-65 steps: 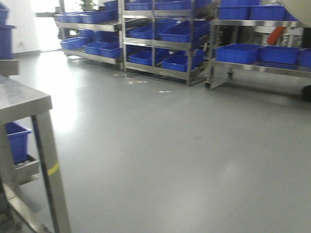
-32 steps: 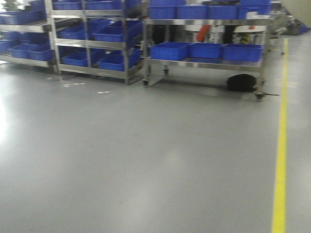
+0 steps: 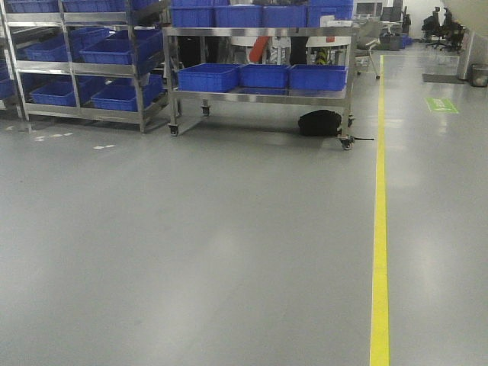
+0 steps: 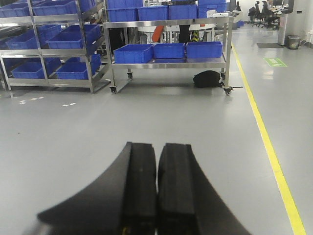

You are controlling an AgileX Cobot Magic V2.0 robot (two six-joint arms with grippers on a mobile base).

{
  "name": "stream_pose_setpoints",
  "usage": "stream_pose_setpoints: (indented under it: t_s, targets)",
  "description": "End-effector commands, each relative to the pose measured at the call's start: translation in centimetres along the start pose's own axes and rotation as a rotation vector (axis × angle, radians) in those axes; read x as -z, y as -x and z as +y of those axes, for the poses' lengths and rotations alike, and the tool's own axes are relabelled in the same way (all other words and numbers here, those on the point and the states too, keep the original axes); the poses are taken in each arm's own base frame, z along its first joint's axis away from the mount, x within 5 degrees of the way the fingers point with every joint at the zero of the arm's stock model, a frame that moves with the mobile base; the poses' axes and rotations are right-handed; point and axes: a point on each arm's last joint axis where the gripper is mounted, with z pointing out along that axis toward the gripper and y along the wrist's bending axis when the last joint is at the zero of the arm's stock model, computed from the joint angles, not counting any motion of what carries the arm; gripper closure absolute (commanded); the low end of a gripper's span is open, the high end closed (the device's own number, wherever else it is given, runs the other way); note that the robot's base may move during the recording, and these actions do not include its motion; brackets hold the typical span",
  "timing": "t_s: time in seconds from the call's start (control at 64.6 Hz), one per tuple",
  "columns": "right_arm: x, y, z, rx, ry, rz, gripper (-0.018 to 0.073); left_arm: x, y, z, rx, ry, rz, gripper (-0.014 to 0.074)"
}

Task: Move white bin to right shelf second layer
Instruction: 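Drive forward past the crate cart carrying the bin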

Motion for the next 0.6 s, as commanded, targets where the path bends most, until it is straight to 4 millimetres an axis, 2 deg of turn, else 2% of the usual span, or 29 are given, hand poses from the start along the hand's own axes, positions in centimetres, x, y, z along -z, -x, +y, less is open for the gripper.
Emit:
stream_pose_setpoints:
  t_s: [0.0, 0.588]
  targets:
    - [0.49, 1.85, 0.15, 0.006, 0.01, -0.13, 0.0511, -0.02, -0.41, 0.01, 0.009, 0.003, -0.061, 0.0512]
    - [0.33, 1.83, 0.15, 0.006, 0.01, -0.125, 0.0511, -0.02, -0.41, 0.01, 0.009, 0.003, -0.061, 0.0512]
